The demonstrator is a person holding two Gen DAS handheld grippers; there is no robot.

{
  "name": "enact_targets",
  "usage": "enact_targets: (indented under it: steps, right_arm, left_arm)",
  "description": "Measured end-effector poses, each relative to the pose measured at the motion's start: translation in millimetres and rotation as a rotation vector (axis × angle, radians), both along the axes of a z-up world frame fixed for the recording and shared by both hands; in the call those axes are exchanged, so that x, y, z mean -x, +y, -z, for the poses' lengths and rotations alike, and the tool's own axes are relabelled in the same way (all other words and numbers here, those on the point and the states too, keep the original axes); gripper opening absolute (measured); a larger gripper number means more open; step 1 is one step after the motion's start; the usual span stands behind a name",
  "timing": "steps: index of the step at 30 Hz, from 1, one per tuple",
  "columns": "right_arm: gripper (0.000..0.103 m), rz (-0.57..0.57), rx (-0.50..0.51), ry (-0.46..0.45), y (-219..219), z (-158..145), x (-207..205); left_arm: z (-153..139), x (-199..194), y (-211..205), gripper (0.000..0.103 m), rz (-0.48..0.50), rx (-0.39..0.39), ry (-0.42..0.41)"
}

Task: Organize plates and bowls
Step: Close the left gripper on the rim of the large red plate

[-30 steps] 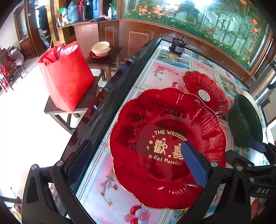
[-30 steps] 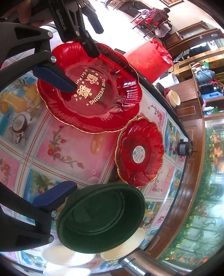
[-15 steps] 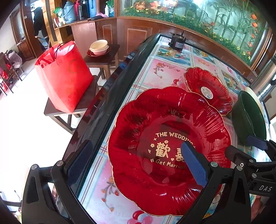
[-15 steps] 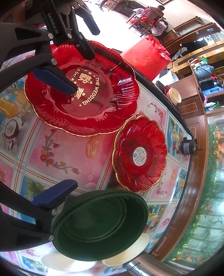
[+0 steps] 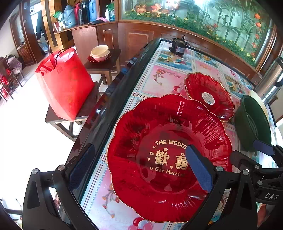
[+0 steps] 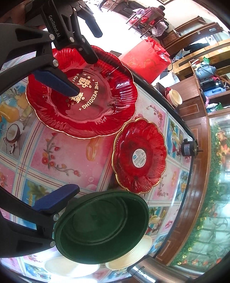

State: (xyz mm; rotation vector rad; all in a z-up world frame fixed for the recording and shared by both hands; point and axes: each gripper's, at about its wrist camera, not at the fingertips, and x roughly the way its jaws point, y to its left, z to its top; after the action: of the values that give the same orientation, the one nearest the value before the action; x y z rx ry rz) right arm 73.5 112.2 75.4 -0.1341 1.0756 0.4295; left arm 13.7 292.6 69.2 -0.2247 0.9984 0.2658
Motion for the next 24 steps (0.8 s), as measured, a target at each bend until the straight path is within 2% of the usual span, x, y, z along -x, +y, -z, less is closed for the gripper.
enact_targets:
  steps: [13, 18, 23, 24]
  right_arm:
    - [0.099, 0.01, 0.002, 0.012, 4.9, 7.0, -0.9]
    - [0.089, 0.022, 0.0, 0.021, 4.6, 9.1, -3.5]
    - [0.078, 0.034, 0.004, 0.045, 4.3, 16.2, -7.9]
    - [0.072, 0.034, 0.003, 0.052, 4.5, 17.4, -8.6]
  left_arm:
    - [3.5, -3.5, -0.8, 0.103, 0.019, -0.004, 0.009]
    - [1.7, -6.2, -2.7, 0.102, 0.031, -0.003, 0.001]
    - [4.7, -11.8, -4.2, 0.094, 0.056, 0.045, 0.014]
    - [5.5, -13.6, -5.1, 0.091, 0.058, 0.048, 0.018]
